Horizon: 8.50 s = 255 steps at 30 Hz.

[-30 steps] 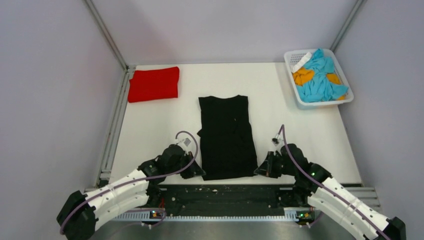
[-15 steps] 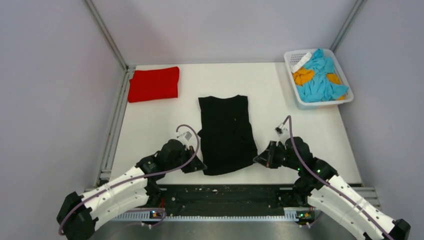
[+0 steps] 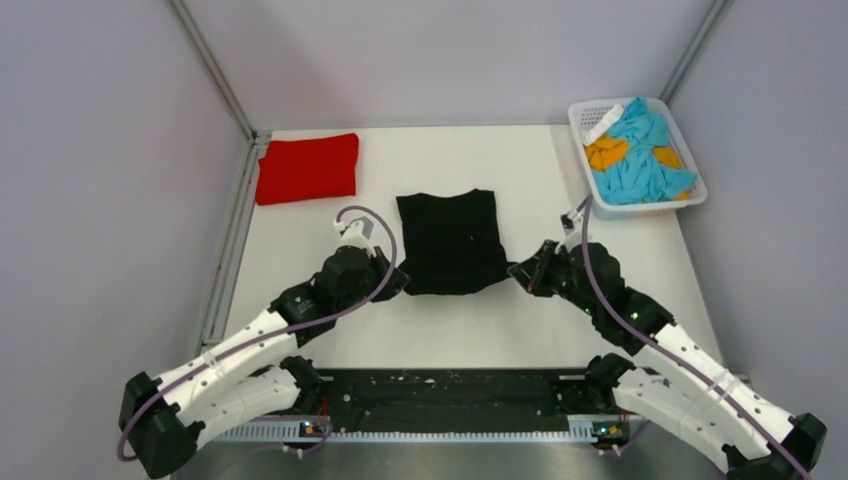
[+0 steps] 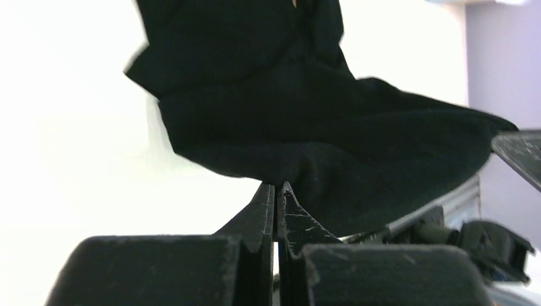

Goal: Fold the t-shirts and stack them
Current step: Fold the long partially folded tshirt into a neat square, then smooth out wrinkles on the folded tshirt, then put the neatly folded tshirt into the corner of the board with the left arm

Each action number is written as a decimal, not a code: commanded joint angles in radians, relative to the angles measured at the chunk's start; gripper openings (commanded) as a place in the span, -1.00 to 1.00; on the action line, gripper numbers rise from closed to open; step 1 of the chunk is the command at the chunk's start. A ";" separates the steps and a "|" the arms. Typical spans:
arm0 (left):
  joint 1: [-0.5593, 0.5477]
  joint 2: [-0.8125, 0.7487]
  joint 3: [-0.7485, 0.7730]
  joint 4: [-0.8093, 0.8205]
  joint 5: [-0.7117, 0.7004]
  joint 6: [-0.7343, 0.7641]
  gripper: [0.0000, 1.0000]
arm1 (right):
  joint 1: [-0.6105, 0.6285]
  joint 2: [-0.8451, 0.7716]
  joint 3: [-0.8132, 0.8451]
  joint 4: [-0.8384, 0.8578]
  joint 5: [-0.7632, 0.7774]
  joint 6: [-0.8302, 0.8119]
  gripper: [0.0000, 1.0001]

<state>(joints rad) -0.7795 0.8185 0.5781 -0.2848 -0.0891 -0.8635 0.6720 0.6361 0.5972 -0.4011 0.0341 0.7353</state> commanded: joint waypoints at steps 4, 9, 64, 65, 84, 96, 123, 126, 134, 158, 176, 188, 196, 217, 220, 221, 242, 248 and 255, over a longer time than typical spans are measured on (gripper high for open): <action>0.095 0.142 0.177 0.032 -0.133 0.080 -1.00 | 0.005 0.145 0.156 0.139 0.171 -0.075 -1.00; 0.218 0.245 0.257 0.092 -0.047 0.120 -1.00 | -0.090 0.251 0.195 0.259 0.164 -0.100 -1.00; 0.496 1.018 0.833 0.142 0.500 0.163 0.98 | -0.396 1.133 0.549 0.687 -0.783 -0.111 0.98; 0.492 1.047 0.843 0.139 0.554 0.162 0.98 | -0.389 1.135 0.522 0.740 -0.817 -0.079 0.98; 0.557 1.393 1.097 -0.086 0.470 0.193 0.94 | -0.384 1.278 0.480 0.508 -0.559 -0.243 0.98; 0.498 0.997 0.864 -0.017 0.472 0.203 0.98 | -0.383 0.959 0.382 0.574 -0.581 -0.184 0.98; 0.427 0.834 0.598 -0.002 0.320 0.222 0.98 | -0.403 1.142 0.618 0.500 -0.497 -0.231 0.98; 0.429 0.785 0.583 -0.016 0.162 0.235 0.98 | -0.403 0.958 0.542 0.418 -0.396 -0.264 0.98; 0.447 1.028 0.765 -0.129 -0.006 0.230 0.98 | -0.409 0.464 0.180 0.345 -0.394 -0.258 0.98; 0.257 1.524 1.333 -0.413 -0.239 0.193 -1.00 | -0.409 0.225 0.081 0.211 -0.171 -0.295 0.98; 0.501 1.450 1.467 -0.004 -0.572 1.069 -1.00 | -0.409 0.201 0.069 0.196 0.017 -0.303 0.98; 0.627 1.367 1.603 -0.063 -0.630 1.099 -1.00 | -0.409 0.228 0.074 0.186 0.112 -0.297 0.98; 0.644 1.322 1.655 -0.075 -0.535 1.142 -1.00 | -0.409 0.266 0.082 0.188 0.119 -0.295 0.98; 0.648 1.247 1.616 -0.015 -0.546 1.117 -1.00 | -0.409 0.277 0.082 0.185 0.134 -0.297 0.98; 0.660 1.278 1.613 0.000 -0.573 1.121 -1.00 | -0.409 0.282 0.082 0.189 0.135 -0.297 0.98; 0.665 1.289 1.610 0.010 -0.582 1.120 -1.00 | -0.409 0.286 0.082 0.190 0.137 -0.297 0.98; 0.813 1.538 1.548 0.215 -0.565 1.166 -0.87 | -0.409 0.358 0.093 0.176 0.145 -0.291 0.98; 0.848 1.547 1.605 0.164 -0.623 1.024 0.76 | -0.408 0.366 0.095 0.178 0.140 -0.291 0.98; 0.839 1.409 1.537 0.030 -0.413 0.765 0.98 | -0.409 0.323 0.091 0.158 0.106 -0.279 0.98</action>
<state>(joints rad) 0.0612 2.3573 2.1582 -0.2104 -0.6308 0.0914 0.2668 0.9970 0.6674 -0.2348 0.1577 0.4473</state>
